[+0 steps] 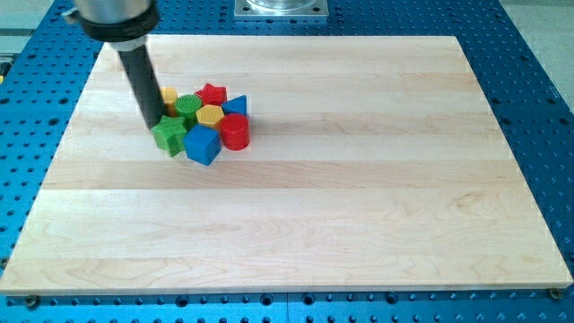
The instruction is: Move the heart on top of the green star
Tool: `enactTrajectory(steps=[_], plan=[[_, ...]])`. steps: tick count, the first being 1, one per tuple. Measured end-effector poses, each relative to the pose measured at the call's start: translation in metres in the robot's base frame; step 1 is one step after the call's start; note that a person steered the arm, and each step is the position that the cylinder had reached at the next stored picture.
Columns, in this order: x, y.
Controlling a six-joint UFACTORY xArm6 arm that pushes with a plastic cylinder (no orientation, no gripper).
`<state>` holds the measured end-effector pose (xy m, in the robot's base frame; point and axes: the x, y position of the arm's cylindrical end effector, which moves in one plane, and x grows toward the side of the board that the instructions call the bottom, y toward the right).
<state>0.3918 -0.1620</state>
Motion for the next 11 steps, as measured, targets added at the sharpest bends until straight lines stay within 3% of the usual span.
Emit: enactTrajectory(steps=[1,3,4,5,6,9,11], plan=[[-0.010,0.016],[-0.020,-0.057],[-0.062,-0.101],[-0.063,-0.030],[-0.089,-0.010],[-0.073,0.026],[-0.037,0.007]])
